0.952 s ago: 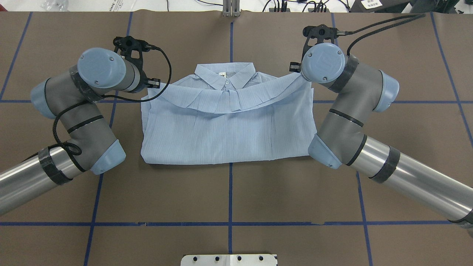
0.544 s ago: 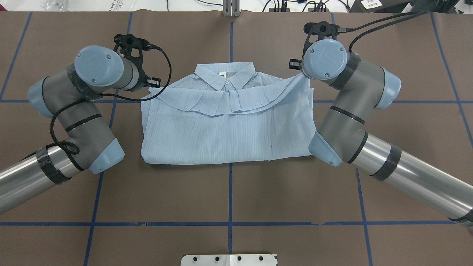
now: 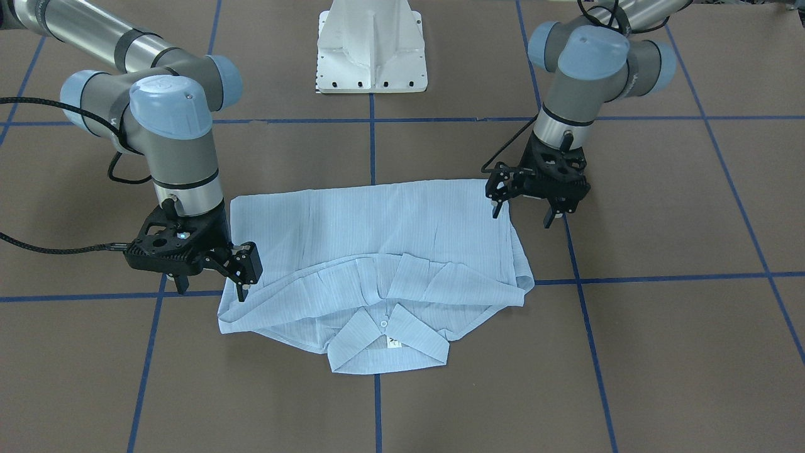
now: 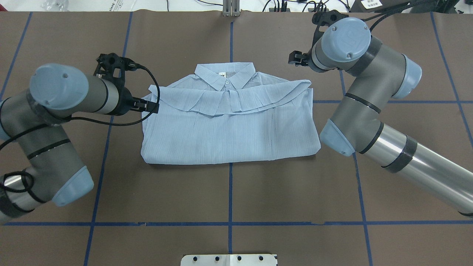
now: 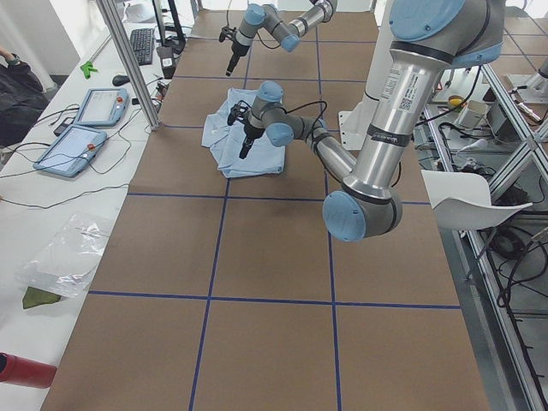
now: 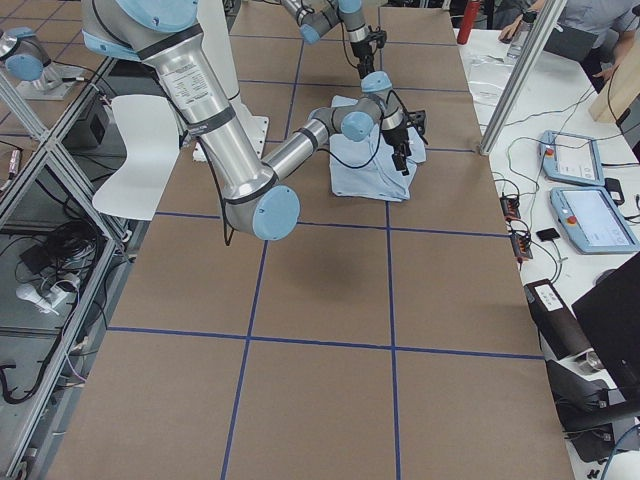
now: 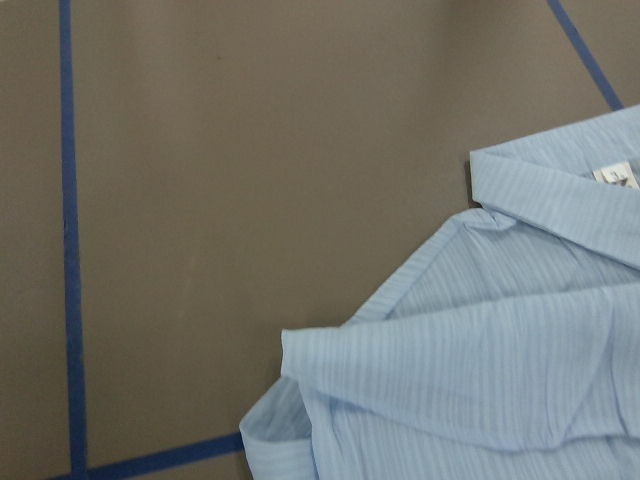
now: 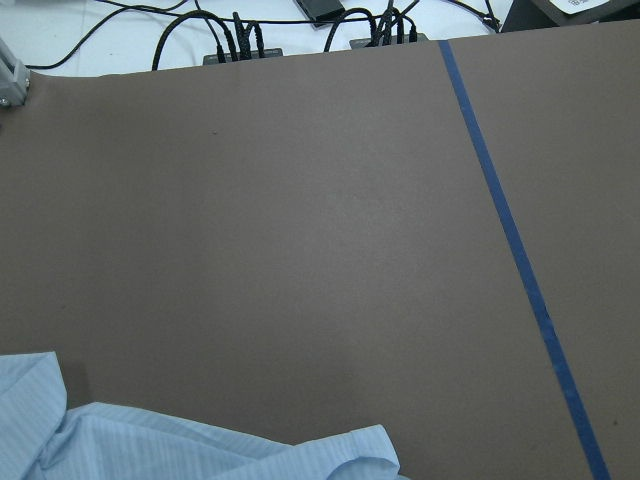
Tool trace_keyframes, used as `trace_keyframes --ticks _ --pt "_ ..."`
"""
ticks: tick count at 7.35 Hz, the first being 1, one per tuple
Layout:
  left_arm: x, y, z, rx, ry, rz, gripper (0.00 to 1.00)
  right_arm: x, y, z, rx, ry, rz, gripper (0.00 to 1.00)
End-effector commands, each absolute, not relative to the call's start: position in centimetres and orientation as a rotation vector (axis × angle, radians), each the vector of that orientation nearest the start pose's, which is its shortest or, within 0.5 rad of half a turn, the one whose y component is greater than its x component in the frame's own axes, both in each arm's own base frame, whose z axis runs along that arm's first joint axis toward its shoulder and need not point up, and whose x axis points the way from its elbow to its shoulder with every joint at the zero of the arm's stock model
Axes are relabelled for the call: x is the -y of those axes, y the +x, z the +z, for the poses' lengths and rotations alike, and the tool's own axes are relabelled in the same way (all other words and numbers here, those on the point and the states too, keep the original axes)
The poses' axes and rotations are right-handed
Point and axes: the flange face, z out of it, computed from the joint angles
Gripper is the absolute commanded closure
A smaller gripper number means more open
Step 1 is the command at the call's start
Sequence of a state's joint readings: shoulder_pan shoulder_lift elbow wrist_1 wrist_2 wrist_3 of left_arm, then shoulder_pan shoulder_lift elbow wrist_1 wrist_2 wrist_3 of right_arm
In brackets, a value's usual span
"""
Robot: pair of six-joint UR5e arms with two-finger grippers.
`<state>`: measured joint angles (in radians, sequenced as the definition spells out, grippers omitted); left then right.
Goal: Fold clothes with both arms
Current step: 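Lower the left gripper to the folded shirt's side edge and grasp it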
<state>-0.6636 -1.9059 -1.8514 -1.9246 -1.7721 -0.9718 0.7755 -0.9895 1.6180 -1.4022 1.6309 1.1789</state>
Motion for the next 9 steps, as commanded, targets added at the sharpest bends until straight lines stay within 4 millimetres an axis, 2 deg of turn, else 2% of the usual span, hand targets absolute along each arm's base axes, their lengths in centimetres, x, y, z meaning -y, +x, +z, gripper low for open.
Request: trace_keyframes --ticks 1,2,3,4,5,6,7,9 --pt "39.6 42.6 31.2 -0.95 0.308 -0.006 0.0 56.8 -39.7 28.6 0.709 0.397 0.337 0.0" --pt "38.6 43.7 31.4 -0.949 0.305 -0.045 0.03 56.6 -39.5 28.2 0.719 0.402 0.335 0.0" --pt "38.1 44.5 31.8 -0.952 0.278 -0.1 0.1 56.5 -39.5 28.1 0.72 0.403 0.335 0.0" --pt "38.1 44.6 32.2 -0.945 0.268 -0.114 0.11 56.5 -39.4 28.3 0.718 0.401 0.337 0.0" --pt "37.7 44.7 33.6 -0.917 0.283 -0.144 0.11 56.5 -39.4 28.4 0.718 0.4 0.342 0.0" --pt "36.8 45.7 34.0 -0.939 0.279 -0.137 0.11 56.5 -39.4 28.2 0.721 0.401 0.345 0.0" --pt "36.6 46.8 35.3 -0.942 0.265 -0.156 0.12 56.5 -39.4 28.2 0.721 0.401 0.345 0.0" --pt "36.6 47.1 36.1 -0.946 0.264 -0.151 0.24 56.4 -39.5 28.2 0.722 0.401 0.343 0.0"
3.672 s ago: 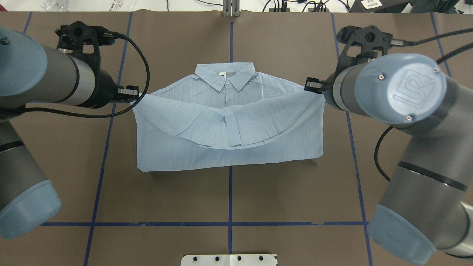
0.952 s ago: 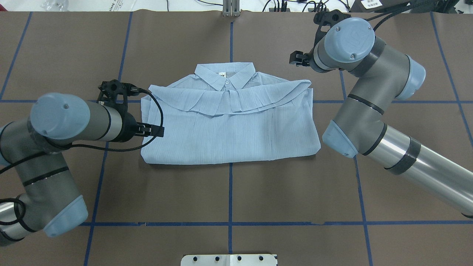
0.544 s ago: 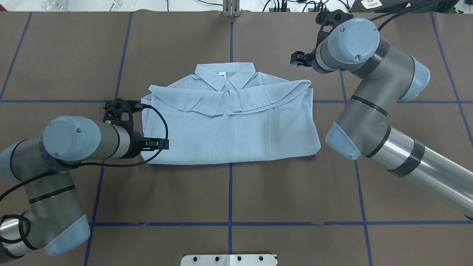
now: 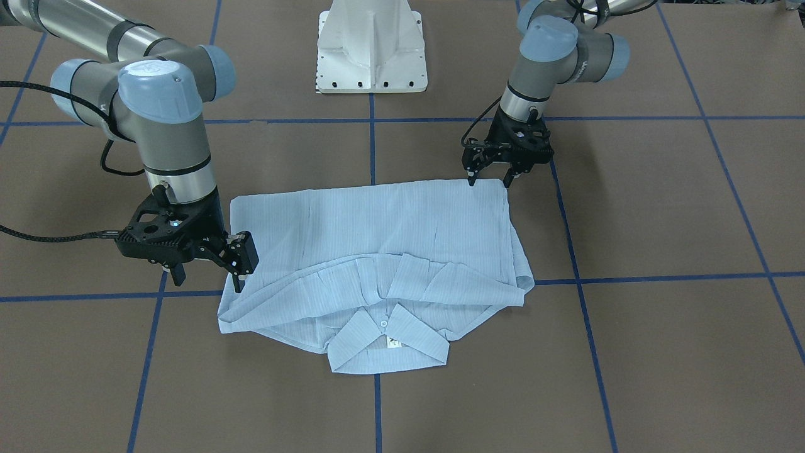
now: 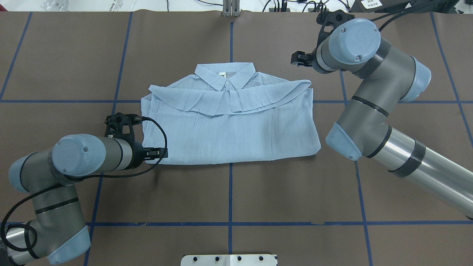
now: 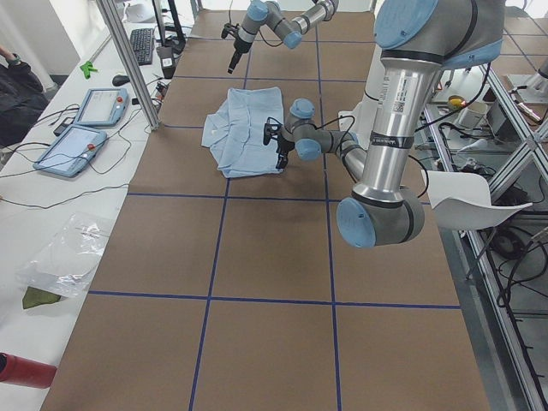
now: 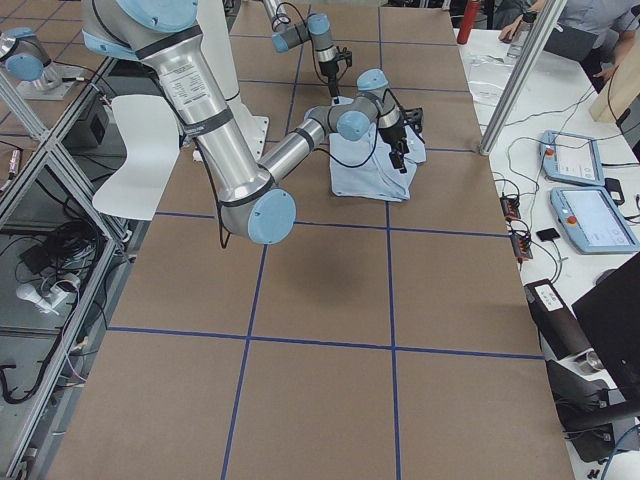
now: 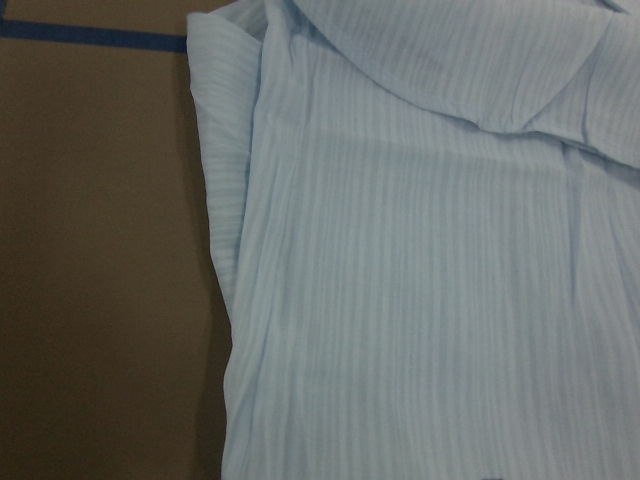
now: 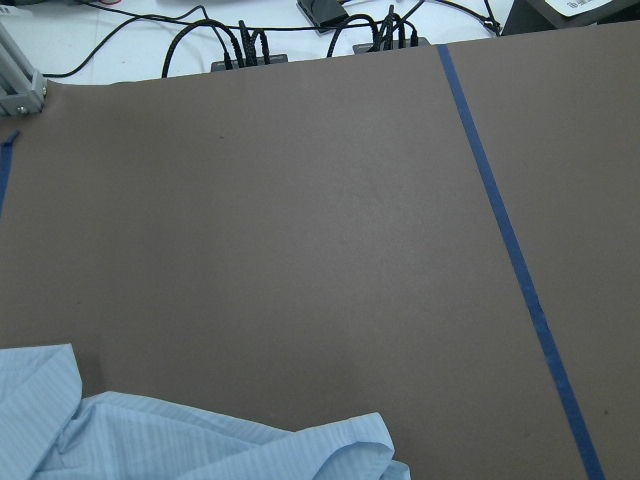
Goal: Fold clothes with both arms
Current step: 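Lower the left gripper to the folded shirt's side edge and grasp it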
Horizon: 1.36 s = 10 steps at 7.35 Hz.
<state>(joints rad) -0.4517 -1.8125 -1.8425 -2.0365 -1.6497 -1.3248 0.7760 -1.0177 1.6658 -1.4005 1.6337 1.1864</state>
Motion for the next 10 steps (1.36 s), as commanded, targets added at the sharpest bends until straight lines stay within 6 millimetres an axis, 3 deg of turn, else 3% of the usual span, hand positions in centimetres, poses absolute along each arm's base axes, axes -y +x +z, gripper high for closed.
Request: trace_keyframes --ticks 1,5,7,8,10 --pt "36.5 47.0 36.4 -0.941 0.263 -0.148 0.27 56.3 -39.3 27.9 0.728 0.405 0.345 0.0" --pt "35.5 48.0 36.5 -0.94 0.253 -0.128 0.32 56.3 -39.4 28.0 0.724 0.405 0.343 0.0" --pt "35.2 48.2 36.5 -0.941 0.249 -0.12 0.81 56.3 -39.4 28.0 0.723 0.407 0.338 0.0" --pt "35.3 48.1 36.4 -0.942 0.252 -0.122 1.0 56.3 -39.5 28.0 0.723 0.407 0.337 0.0" --pt "35.8 46.9 35.5 -0.952 0.274 -0.116 1.0 56.2 -39.5 27.9 0.726 0.405 0.341 0.0"
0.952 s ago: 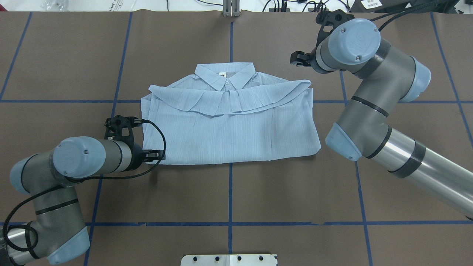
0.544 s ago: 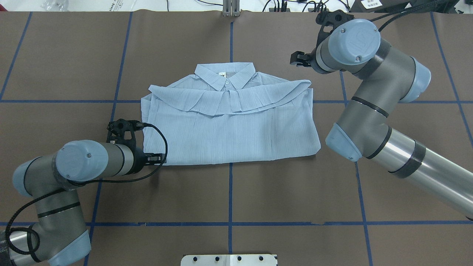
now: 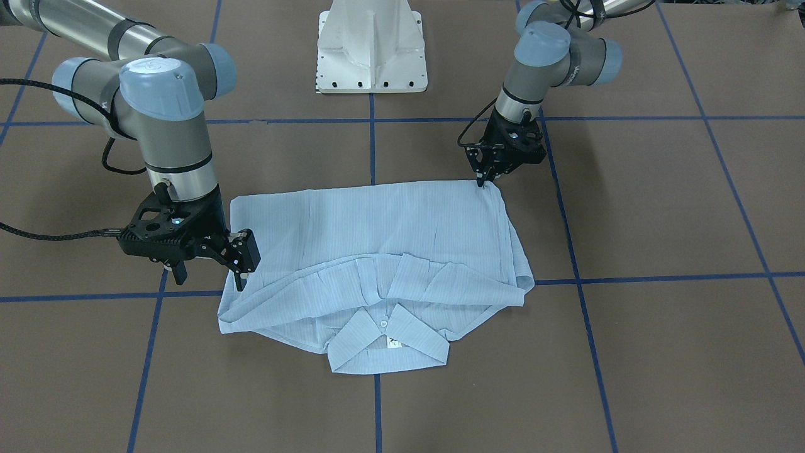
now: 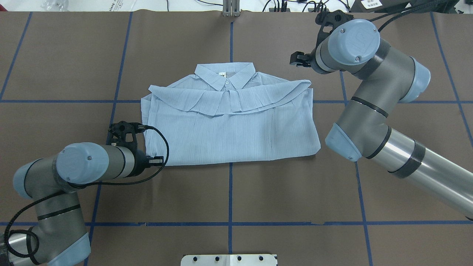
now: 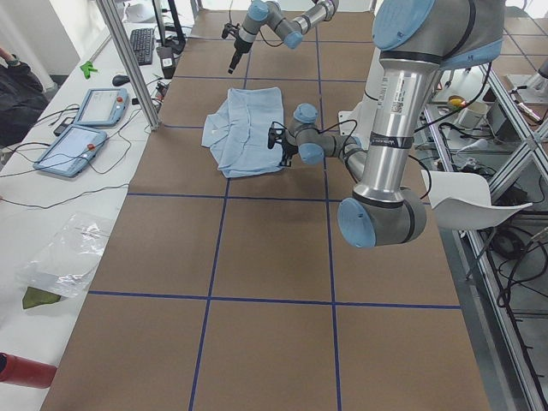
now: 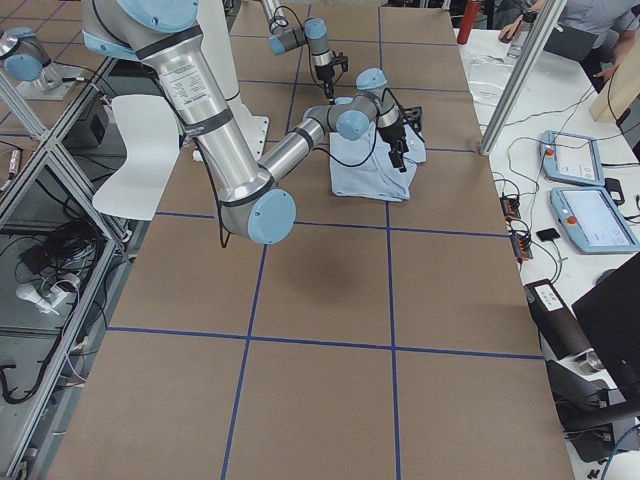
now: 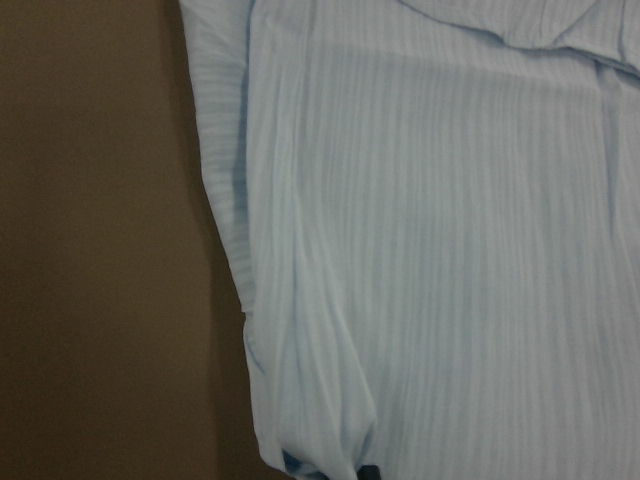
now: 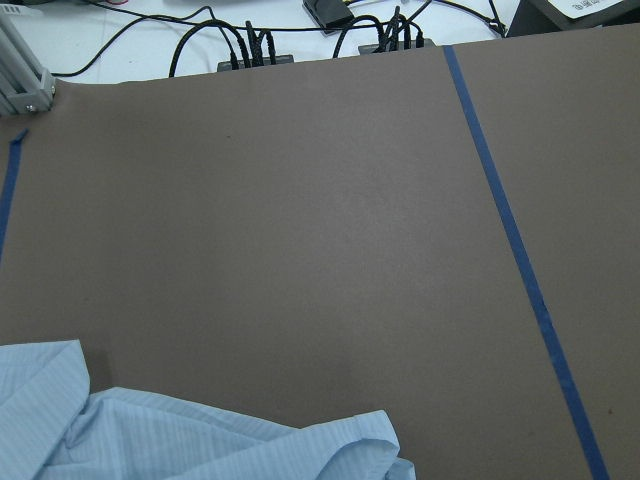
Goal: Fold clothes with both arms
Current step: 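Lower the left gripper to the folded shirt's side edge and grasp it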
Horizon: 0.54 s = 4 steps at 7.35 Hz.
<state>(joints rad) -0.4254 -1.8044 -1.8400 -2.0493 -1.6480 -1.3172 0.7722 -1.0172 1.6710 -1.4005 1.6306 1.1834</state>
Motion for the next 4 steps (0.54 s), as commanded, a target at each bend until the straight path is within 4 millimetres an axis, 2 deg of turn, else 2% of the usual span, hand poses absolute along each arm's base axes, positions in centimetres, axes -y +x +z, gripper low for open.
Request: trace_keyframes --ticks 1,2,3,4 --pt "36.1 44.9 36.9 -0.92 0.305 -0.077 1.0 56.2 -39.5 27.9 0.725 0.406 0.34 0.0" --pt "39.1 41.9 37.7 -0.878 0.372 -0.061 1.0 56.1 -39.7 28.0 0.725 0.403 0.34 0.0" --pt "41.3 40.0 39.0 -0.831 0.415 -0.045 1.0 56.0 -39.9 27.9 0.728 0.401 0.341 0.0" --pt "44.6 37.4 40.7 -0.766 0.462 -0.028 1.0 55.7 -40.3 27.8 0.732 0.398 0.337 0.0"
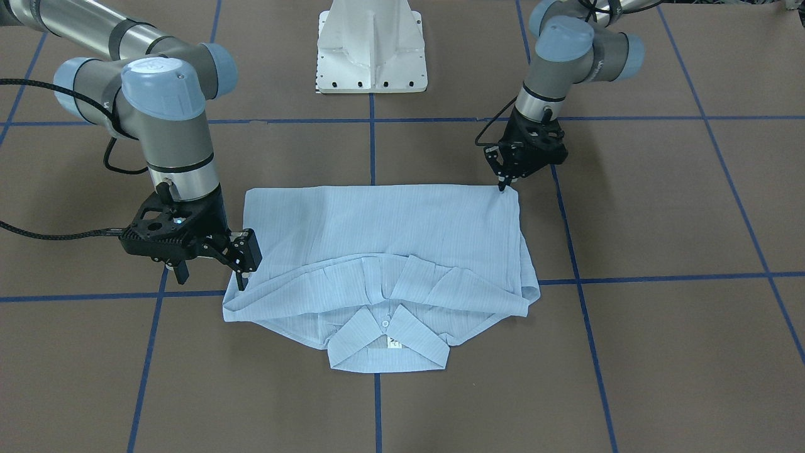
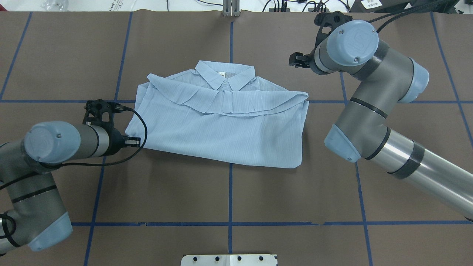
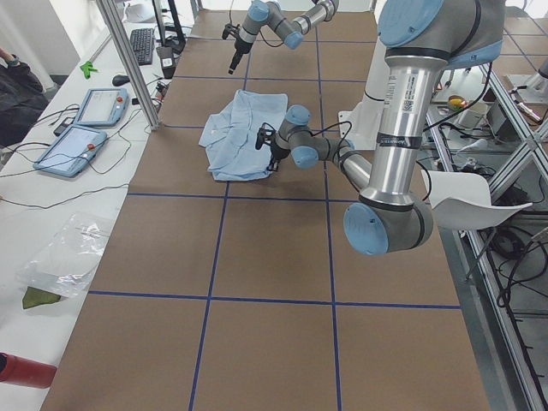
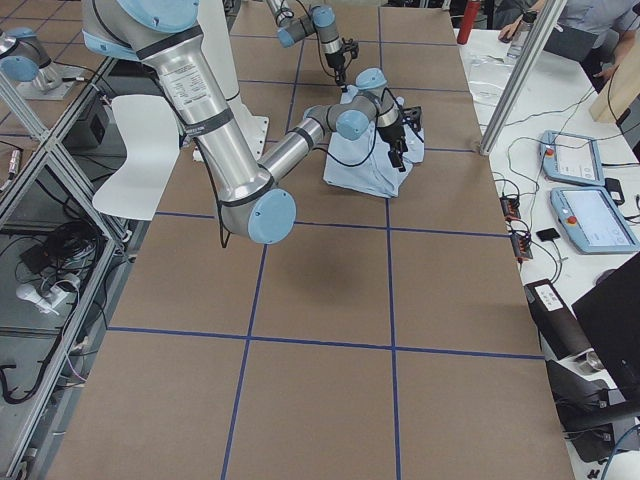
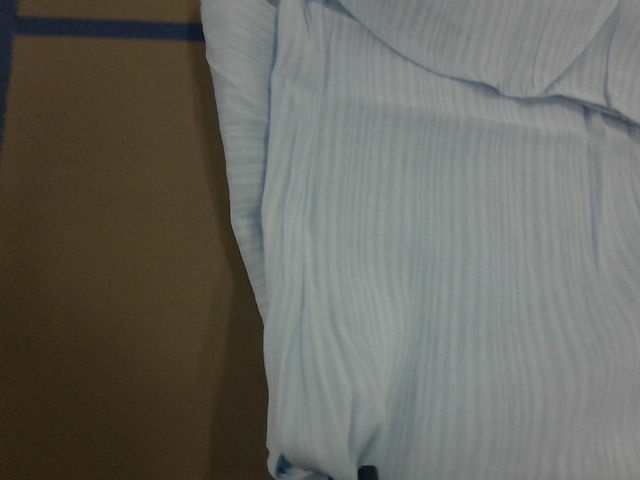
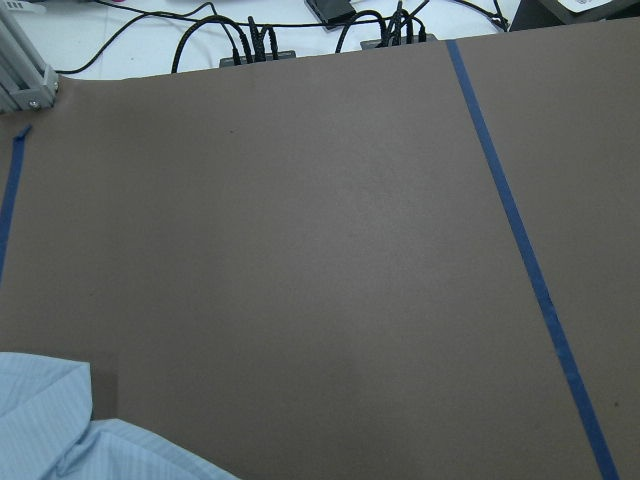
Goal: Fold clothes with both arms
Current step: 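Drag the shirt edge farther from the robot with the left gripper, rotating it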
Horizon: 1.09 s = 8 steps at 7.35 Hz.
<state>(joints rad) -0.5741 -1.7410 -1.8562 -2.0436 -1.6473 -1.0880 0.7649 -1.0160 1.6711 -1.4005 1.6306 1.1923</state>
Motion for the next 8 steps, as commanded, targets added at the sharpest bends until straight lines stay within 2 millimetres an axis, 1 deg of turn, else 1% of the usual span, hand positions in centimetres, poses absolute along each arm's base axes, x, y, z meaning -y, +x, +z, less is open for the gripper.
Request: trace_keyframes --ticks 1,2,3,4,5,6,7,8 --pt "48.3 35.5 43.2 -0.698 0.483 -0.032 1.0 55.4 -40.8 27.5 0.737 0.397 0.33 0.0" --pt "53.6 35.2 42.5 -0.661 0.522 -0.035 1.0 55.0 -41.3 27.1 0.744 0.397 0.323 0.0" --pt "58.5 36.6 42.7 -0.623 0.516 -0.055 1.0 54.6 -41.9 26.8 0.75 0.395 0.314 0.0" --pt "64.4 37.4 42.0 -0.609 0.528 -0.099 1.0 54.4 -42.2 26.4 0.759 0.39 0.325 0.0" --pt "68.9 38.5 41.9 -0.614 0.554 -0.12 1.0 53.9 -42.2 25.7 0.778 0.391 0.332 0.0" --pt "72.8 40.5 40.1 -0.626 0.573 -0.131 1.0 53.1 -42.5 25.1 0.793 0.392 0.325 0.0" --pt "74.2 40.8 38.6 -0.63 0.579 -0.138 1.0 52.7 -42.8 24.7 0.806 0.383 0.341 0.0" --pt "74.4 40.1 39.0 -0.626 0.58 -0.132 0.42 52.2 -43.4 23.8 0.824 0.377 0.346 0.0"
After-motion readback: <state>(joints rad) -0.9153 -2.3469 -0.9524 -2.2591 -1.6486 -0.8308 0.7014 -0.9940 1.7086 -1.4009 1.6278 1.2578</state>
